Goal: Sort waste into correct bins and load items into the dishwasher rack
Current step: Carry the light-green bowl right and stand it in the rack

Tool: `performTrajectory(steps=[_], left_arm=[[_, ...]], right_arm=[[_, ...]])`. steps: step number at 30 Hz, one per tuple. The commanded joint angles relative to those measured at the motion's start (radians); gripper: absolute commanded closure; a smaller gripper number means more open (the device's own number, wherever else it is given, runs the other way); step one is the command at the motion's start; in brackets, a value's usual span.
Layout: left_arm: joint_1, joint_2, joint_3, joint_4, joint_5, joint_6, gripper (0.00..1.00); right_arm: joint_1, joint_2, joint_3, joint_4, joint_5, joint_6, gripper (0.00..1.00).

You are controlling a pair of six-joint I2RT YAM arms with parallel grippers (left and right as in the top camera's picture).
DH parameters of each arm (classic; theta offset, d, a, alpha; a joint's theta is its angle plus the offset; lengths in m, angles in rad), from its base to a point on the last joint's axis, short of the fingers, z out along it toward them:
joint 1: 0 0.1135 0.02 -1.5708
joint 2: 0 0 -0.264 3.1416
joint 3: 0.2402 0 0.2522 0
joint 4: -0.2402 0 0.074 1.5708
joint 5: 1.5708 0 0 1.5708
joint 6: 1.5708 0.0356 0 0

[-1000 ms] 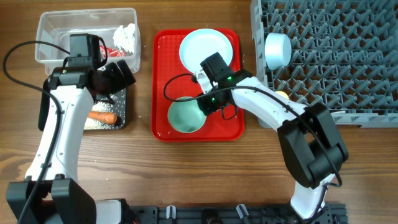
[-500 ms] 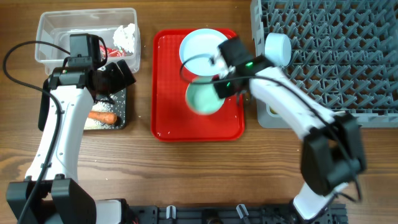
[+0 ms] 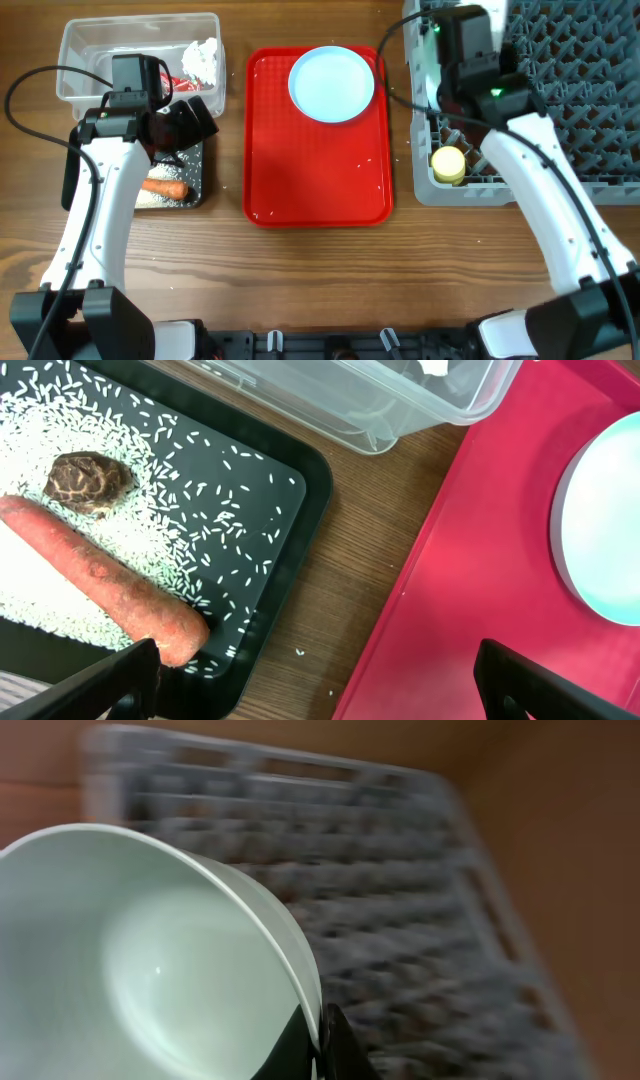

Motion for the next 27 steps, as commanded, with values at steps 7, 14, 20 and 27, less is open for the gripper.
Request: performTrajectory(steps=[7,14,20,27], left_arm=[[0.003,-0.008,0.010,0.000,0.008,-0.013,0.00],[0.003,-0.008,0.010,0.000,0.008,-0.013,0.00],[0.003,-0.008,0.010,0.000,0.008,-0.013,0.00],[0.003,-0.008,0.010,0.000,0.008,-0.013,0.00]], right_arm=[[-0.167,0.147,-0.002,0.174,0.202,-0.203,0.96],[-0.217,0.267,-0.002,0.309,0.278,-0.544,0.96],[-0.228,0.343,-0.002,0.337,0.327,-0.666,0.96],[-0.257,0.390,-0.002,0.453,0.426,-0.796,0.96]])
